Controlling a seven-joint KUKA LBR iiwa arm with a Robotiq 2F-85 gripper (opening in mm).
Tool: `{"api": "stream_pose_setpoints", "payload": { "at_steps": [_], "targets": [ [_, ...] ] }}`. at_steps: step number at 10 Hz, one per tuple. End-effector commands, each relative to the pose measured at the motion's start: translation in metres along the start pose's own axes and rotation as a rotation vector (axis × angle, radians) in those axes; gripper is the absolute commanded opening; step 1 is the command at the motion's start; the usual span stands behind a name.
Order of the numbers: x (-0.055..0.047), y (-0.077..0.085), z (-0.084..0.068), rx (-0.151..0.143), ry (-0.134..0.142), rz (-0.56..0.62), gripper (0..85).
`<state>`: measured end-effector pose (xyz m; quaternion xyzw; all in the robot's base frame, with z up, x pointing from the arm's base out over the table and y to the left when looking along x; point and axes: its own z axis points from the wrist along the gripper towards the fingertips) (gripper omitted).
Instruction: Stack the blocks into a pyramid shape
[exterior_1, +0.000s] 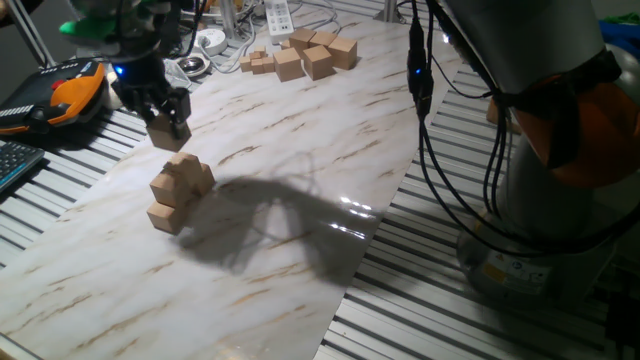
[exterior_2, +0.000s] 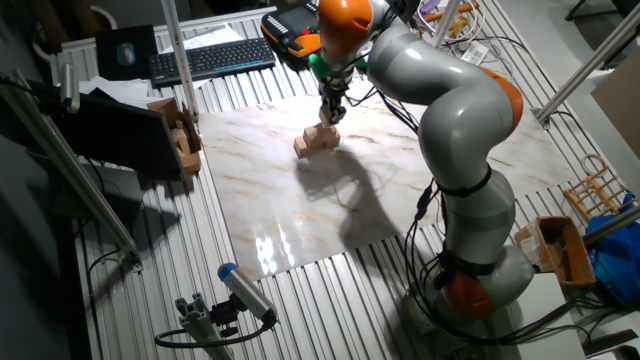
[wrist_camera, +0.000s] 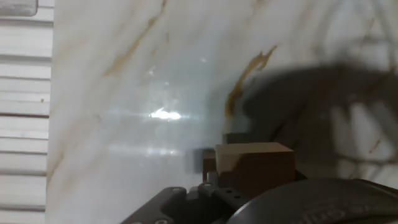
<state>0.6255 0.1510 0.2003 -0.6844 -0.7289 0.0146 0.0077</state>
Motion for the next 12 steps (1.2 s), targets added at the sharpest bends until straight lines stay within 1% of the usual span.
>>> {"api": "stream_pose_setpoints", "payload": {
  "at_steps": [1, 2, 3, 4, 6, 7, 9, 10, 12],
  "targets": [
    [0.003, 0.001, 0.002, -0.002, -0.009, 0.000, 0.0],
    [0.008, 0.002, 0.010, -0.003, -0.039, -0.001, 0.0],
    [0.009, 0.001, 0.018, -0.005, -0.039, -0.002, 0.0],
    [0.008, 0.002, 0.023, -0.009, -0.028, -0.001, 0.0],
    [0.004, 0.006, 0.032, -0.014, -0.018, 0.009, 0.0],
    [0.004, 0.007, 0.035, -0.020, -0.015, 0.017, 0.0],
    [0.006, 0.010, 0.038, -0.023, -0.013, 0.028, 0.0],
    [0.008, 0.013, 0.041, -0.023, -0.015, 0.031, 0.0],
    [0.010, 0.014, 0.046, -0.028, -0.021, 0.031, 0.0]
  ]
}}
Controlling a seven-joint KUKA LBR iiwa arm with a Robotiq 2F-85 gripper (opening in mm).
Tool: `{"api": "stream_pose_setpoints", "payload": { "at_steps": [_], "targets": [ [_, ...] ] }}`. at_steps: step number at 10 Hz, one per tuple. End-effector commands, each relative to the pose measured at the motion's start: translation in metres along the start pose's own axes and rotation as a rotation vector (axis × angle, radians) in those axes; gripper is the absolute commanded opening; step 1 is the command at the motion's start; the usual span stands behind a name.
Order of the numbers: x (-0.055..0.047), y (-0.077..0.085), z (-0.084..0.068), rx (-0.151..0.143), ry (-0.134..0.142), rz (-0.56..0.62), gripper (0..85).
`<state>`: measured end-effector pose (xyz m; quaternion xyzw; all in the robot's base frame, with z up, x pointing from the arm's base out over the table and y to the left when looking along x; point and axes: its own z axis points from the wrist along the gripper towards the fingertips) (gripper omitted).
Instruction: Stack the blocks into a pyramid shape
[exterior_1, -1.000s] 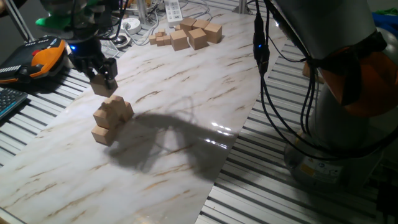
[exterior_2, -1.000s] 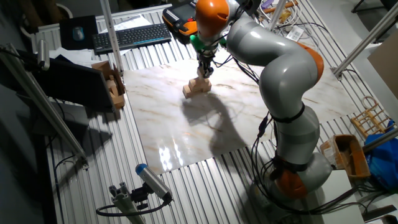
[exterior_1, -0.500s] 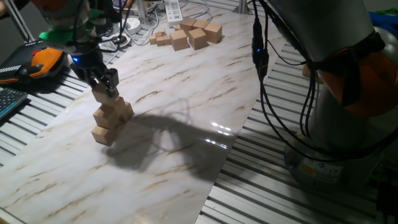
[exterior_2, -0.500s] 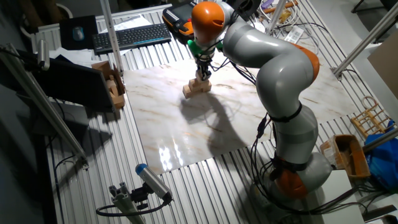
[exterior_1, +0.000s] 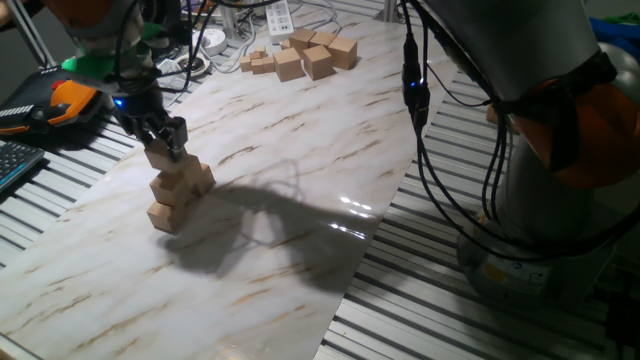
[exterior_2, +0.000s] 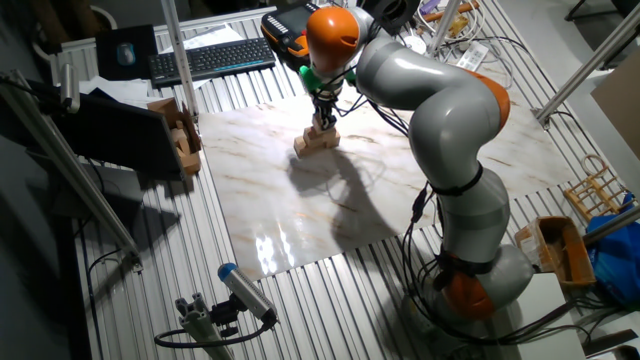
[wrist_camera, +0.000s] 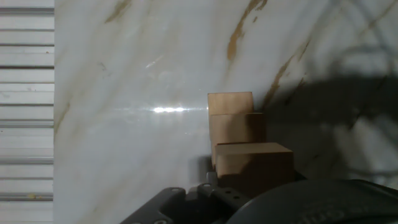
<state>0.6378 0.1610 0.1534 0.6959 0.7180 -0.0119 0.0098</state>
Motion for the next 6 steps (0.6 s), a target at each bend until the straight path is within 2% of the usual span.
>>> {"api": "stream_pose_setpoints", "payload": {
  "at_steps": [1, 6],
  "targets": [
    [-0.0002, -0.0002, 0.0023, -0.001, 0.000, 0.000, 0.0],
    [0.0012, 0.0004, 0.0108, -0.015, -0.008, 0.003, 0.0]
  ]
}}
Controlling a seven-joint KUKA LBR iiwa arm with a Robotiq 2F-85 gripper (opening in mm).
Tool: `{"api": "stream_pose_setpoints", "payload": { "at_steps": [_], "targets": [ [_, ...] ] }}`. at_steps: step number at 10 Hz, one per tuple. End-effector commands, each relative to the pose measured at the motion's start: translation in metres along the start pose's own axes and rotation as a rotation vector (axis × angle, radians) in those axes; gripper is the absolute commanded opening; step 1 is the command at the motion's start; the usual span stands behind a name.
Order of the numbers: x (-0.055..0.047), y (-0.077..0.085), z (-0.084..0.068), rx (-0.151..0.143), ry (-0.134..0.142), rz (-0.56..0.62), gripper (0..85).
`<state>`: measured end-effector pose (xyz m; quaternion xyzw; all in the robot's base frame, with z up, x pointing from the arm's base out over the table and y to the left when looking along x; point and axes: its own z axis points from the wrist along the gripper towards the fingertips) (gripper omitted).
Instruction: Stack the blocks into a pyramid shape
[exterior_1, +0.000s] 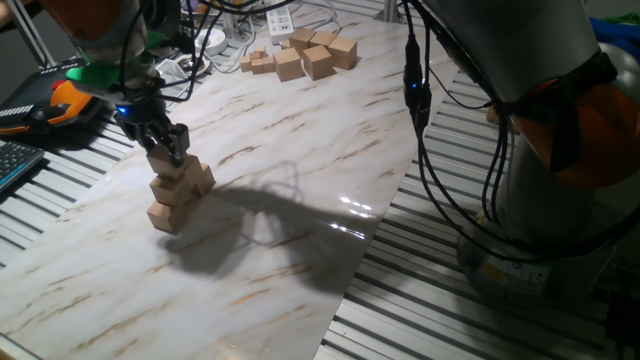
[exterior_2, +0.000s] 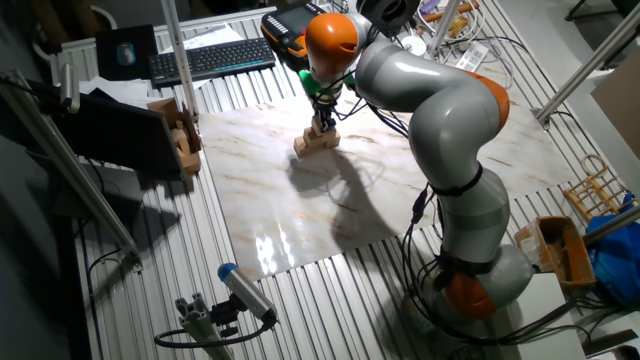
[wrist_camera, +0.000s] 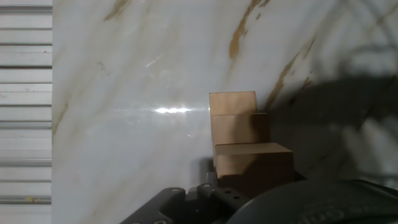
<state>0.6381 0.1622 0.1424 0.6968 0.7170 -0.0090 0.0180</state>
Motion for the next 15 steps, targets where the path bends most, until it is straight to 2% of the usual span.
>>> {"api": "stream_pose_setpoints", "payload": {
  "at_steps": [1, 15],
  "targets": [
    [0.0003, 0.0001, 0.0005, -0.001, 0.000, 0.002, 0.0],
    [0.0017, -0.0001, 0.0027, 0.005, -0.006, -0.001, 0.0]
  ]
}}
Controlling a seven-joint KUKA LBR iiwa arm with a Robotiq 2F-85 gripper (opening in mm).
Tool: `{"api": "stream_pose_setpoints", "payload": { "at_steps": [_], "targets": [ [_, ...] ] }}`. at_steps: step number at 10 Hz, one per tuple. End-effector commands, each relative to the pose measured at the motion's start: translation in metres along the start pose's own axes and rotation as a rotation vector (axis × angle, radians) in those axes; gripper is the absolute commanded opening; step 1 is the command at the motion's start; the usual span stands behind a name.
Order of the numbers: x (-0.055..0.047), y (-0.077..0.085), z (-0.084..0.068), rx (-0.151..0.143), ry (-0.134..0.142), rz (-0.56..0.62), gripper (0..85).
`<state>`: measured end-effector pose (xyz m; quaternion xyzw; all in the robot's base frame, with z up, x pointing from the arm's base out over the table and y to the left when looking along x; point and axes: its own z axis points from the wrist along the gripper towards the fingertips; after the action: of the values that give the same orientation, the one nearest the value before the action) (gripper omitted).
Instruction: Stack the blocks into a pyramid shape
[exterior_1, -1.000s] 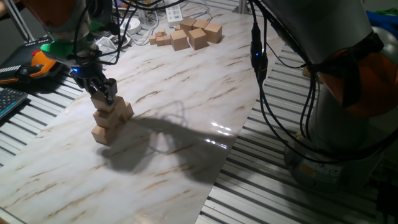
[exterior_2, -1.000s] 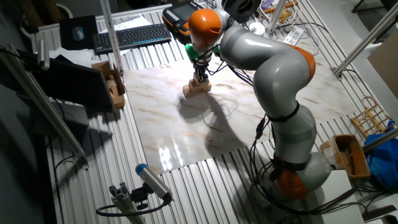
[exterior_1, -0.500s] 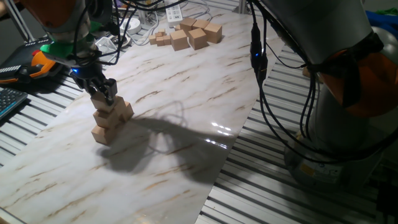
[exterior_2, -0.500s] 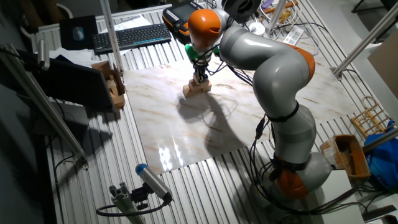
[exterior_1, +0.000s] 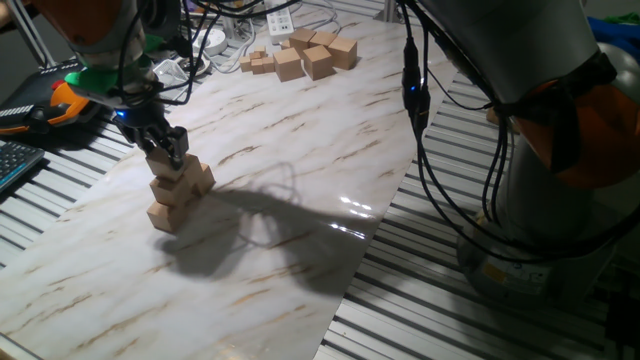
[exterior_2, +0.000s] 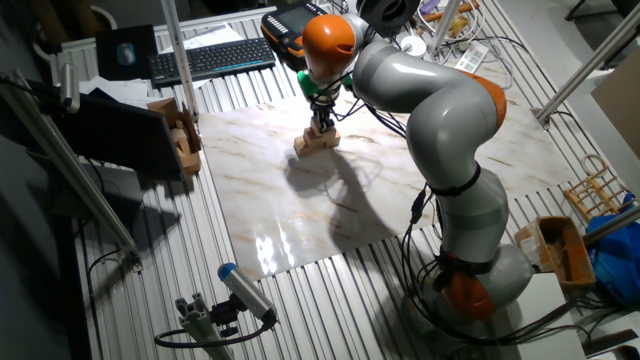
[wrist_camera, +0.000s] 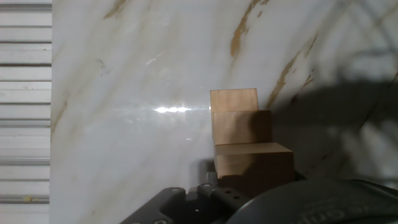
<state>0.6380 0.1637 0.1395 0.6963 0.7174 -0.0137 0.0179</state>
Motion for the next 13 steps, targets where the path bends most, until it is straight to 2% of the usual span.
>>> {"api": "stream_pose_setpoints", "payload": {
  "at_steps": [1, 4, 5, 13],
  "targets": [
    [-0.0001, 0.0000, 0.0002, 0.000, 0.002, 0.000, 0.0],
    [-0.0001, 0.0000, 0.0001, 0.000, -0.001, 0.000, 0.0],
    [-0.0001, 0.0000, 0.0001, 0.000, -0.001, 0.000, 17.0],
    [-0.0001, -0.0005, 0.0008, -0.002, 0.006, 0.000, 17.0]
  ]
}}
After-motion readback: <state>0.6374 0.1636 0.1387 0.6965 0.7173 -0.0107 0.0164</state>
